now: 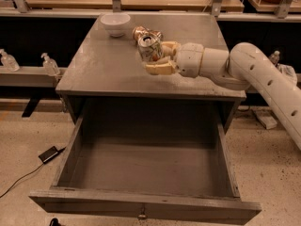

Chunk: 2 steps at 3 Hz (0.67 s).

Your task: Pick 7up can from top drawer and place on counter

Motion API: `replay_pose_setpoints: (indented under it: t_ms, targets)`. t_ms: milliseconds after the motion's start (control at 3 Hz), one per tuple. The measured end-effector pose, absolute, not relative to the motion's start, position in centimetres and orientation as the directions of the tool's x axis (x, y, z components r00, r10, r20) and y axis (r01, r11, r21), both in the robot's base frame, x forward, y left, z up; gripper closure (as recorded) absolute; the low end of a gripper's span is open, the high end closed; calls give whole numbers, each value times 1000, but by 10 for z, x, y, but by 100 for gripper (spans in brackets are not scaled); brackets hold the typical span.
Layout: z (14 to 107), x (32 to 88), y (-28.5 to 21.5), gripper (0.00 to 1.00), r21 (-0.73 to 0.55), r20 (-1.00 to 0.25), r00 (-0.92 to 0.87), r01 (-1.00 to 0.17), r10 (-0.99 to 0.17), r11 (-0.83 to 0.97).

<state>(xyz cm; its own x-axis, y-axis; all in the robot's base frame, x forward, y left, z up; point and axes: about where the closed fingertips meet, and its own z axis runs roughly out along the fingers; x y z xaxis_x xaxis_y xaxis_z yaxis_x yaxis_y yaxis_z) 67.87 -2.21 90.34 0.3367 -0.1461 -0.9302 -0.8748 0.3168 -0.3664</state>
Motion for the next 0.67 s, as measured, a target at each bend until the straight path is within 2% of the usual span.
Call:
replay_pose_setpoints:
  t_ms: [667]
  targets:
    - [878,681,-48,100,-276,-961,243,-873,-130,401]
